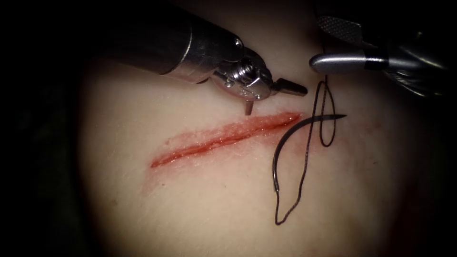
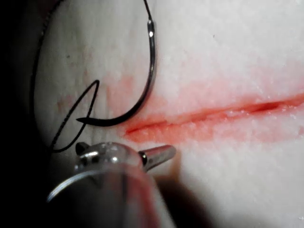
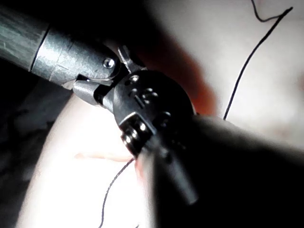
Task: Wound Closure
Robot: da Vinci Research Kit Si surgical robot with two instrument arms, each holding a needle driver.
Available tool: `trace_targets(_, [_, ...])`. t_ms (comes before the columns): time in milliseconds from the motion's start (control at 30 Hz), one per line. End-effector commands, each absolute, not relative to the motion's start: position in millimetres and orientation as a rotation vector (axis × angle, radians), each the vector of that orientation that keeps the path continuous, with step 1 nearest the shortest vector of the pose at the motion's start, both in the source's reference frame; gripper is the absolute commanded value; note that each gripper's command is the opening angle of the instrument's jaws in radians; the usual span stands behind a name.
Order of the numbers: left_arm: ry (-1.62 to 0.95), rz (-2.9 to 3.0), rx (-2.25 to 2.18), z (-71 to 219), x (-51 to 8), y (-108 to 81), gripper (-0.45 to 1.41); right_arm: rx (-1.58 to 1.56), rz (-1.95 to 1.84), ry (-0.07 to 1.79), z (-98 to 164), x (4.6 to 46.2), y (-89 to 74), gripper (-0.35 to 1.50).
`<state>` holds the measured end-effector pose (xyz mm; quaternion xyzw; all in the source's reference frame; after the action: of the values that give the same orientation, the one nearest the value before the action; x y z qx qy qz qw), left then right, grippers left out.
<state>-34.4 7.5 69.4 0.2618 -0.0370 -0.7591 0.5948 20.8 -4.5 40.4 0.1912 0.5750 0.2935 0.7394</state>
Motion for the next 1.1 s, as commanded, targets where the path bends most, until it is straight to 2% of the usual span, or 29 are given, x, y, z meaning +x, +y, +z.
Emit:
trace_targets(33, [-0.108,-1.736,0.602,69.8,-35.5,7.4,0.94,0.421,0.644,1.263,40.6,21.6,-4.2,1.38])
trace_targets(133, [-0.128,-1.7,0.581,69.8,-36.8,7.2,0.78,0.425,0.648,1.262,40.6,21.6,-4.2,1.38])
trace_targets(200, [-0.123,-1.699,0.584,69.9,-37.4,7.4,0.57,0.425,0.648,1.262,40.6,21.6,-4.2,1.38])
trace_targets(233, [-0.104,-1.75,0.598,69.9,-37.4,7.6,0.61,0.425,0.648,1.262,40.6,21.6,-4.2,1.38])
trace_targets(267, [-0.06,-1.908,0.639,69.8,-37.4,7.8,0.89,0.425,0.648,1.262,40.6,21.6,-4.2,1.38])
trace_targets(300, [-0.021,-2.042,0.674,69.8,-37.4,8.0,0.94,0.425,0.648,1.262,40.6,21.6,-4.2,1.38])
trace_targets(400, [0.169,-2.535,0.773,69.4,-36.6,8.4,0.93,0.425,0.648,1.262,40.6,21.6,-4.2,1.38])
trace_targets(500, [0.241,-2.673,0.795,69.2,-35.6,8.1,0.93,0.425,0.648,1.262,40.6,21.6,-4.2,1.38])
trace_targets(667, [0.514,-3.086,0.829,69.6,-35.0,7.4,0.94,0.425,0.648,1.263,40.6,21.6,-4.2,1.38])
trace_targets(700, [0.568,-3.151,0.828,69.9,-35.0,7.2,0.91,0.425,0.648,1.263,40.6,21.6,-4.2,1.38])
trace_targets(767, [0.654,-3.256,0.824,70.3,-35.1,6.9,0.76,0.425,0.648,1.263,40.6,21.6,-4.2,1.38])
trace_targets(800, [0.713,-3.338,0.817,70.6,-35.2,6.6,0.61,0.425,0.648,1.263,40.6,21.6,-4.2,1.38])
trace_targets(900, [0.869,-3.531,0.791,71.6,-35.5,6.3,0.42,0.425,0.648,1.263,40.6,21.6,-4.3,1.38])
trace_targets(933, [0.898,-3.534,0.783,71.9,-35.7,6.3,0.47,0.426,0.648,1.263,40.6,21.6,-4.3,1.38])
trace_targets(1100, [0.979,-3.511,0.757,73.5,-37.3,6.5,0.44,0.427,0.647,1.263,40.4,21.7,-4.3,1.38])
